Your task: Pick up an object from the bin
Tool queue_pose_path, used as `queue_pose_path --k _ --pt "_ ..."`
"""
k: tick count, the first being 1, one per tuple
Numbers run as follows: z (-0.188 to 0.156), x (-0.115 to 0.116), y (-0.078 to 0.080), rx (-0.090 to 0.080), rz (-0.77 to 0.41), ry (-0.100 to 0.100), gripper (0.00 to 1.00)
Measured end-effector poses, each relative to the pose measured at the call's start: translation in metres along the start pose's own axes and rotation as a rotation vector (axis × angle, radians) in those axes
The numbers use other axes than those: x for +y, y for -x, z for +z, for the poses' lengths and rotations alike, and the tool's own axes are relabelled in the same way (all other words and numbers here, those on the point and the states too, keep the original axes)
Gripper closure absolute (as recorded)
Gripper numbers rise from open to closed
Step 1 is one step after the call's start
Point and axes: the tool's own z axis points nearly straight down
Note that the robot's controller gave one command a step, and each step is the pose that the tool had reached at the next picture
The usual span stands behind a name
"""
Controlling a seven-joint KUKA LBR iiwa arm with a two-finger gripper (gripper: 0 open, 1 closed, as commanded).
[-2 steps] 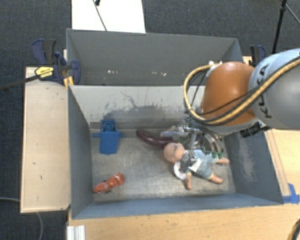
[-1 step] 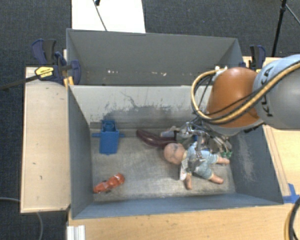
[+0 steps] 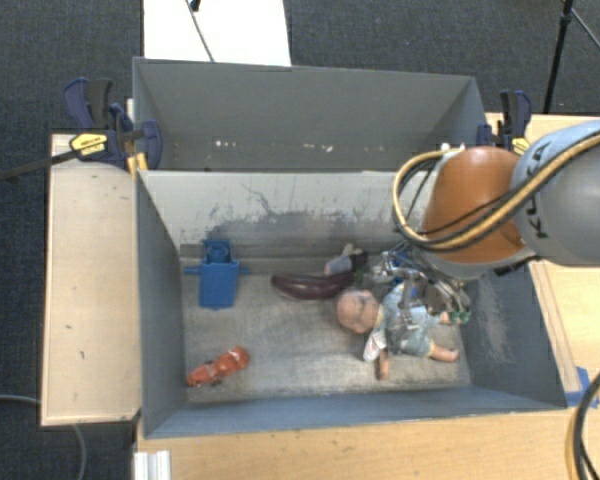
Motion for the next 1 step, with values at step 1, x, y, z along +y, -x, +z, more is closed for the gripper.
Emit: queue_pose_path --k 1 --pt "0.0043 -0.0073 0.007 0.004 -0.067 0.004 0.0"
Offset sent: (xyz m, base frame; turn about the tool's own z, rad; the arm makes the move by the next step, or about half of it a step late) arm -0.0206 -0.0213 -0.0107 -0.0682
